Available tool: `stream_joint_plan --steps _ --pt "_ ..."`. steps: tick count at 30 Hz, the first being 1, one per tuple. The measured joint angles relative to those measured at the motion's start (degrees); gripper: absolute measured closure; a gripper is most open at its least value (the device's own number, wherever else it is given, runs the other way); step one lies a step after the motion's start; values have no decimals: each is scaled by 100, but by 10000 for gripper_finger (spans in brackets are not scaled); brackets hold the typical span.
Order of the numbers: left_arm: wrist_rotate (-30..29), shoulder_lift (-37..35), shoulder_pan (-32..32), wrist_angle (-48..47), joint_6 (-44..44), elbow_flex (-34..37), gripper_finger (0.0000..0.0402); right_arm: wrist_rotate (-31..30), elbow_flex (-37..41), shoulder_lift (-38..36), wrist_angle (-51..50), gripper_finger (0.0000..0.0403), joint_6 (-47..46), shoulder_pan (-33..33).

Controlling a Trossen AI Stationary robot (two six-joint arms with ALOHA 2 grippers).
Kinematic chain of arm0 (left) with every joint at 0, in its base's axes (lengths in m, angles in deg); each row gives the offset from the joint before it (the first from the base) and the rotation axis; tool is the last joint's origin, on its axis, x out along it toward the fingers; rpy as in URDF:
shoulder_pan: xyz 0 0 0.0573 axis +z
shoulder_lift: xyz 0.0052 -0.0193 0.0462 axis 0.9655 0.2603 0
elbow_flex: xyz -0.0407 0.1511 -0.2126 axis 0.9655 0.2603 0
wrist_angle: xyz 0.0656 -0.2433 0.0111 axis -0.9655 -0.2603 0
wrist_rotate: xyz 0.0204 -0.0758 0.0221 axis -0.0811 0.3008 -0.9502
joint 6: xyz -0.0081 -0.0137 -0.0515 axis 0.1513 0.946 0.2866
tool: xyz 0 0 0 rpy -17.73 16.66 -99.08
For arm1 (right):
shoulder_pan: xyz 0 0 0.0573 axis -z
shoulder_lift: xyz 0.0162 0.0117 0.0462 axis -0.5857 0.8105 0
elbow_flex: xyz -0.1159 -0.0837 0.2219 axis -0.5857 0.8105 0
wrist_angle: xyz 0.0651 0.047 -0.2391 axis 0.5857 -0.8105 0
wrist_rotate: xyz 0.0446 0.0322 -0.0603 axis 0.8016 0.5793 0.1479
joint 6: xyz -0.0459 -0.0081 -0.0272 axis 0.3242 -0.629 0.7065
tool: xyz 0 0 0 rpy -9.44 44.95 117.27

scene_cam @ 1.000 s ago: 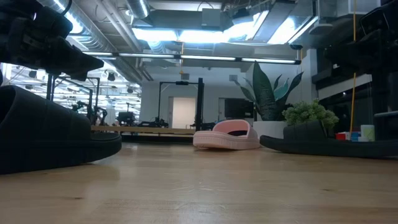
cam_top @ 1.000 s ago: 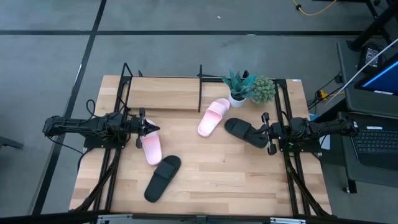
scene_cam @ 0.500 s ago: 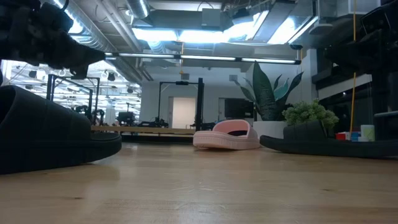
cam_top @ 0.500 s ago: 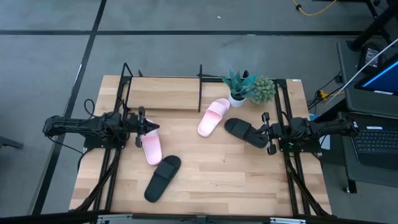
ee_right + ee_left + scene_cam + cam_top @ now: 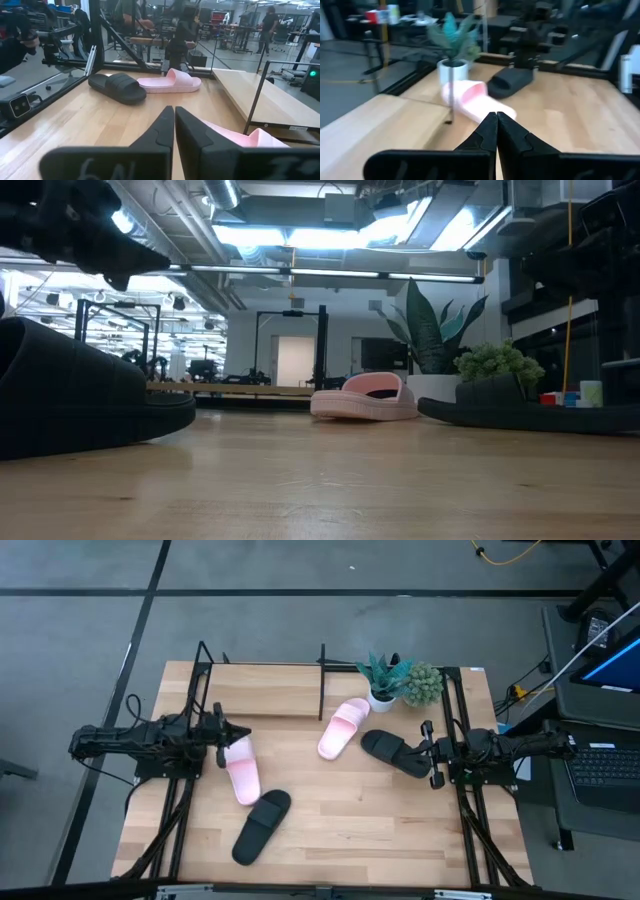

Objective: Pick and place slides into the shelf
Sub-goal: Put the left pink slide on the shelf

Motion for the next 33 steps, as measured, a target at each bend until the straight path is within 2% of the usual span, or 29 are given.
stream_joint_plan --steps 6,22,33 --pt "-16 37 -74 -174 -5 -202 401 0 1 0 0 384 -105 -1" --pt "-191 108 -276 -217 -5 -213 402 -1 0 0 0 384 38 0" --pt "-195 478 -279 -696 37 -957 402 -2 0 0 840 384 142 -2"
